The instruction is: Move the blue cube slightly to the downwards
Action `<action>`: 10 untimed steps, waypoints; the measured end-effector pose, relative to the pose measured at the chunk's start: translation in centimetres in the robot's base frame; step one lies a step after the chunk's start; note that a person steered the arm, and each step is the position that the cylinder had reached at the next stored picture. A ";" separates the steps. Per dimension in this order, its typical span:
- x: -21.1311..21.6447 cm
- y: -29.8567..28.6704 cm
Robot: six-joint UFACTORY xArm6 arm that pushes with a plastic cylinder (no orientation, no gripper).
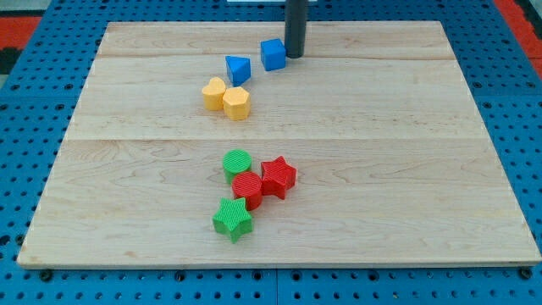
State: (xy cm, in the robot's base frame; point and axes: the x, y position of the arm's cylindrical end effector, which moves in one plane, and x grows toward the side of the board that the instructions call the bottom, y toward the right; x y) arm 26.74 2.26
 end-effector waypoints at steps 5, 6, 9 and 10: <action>-1.6 1.3; -3.7 -3.0; 2.7 -0.6; 0.6 4.9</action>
State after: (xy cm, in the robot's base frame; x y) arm 27.33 7.12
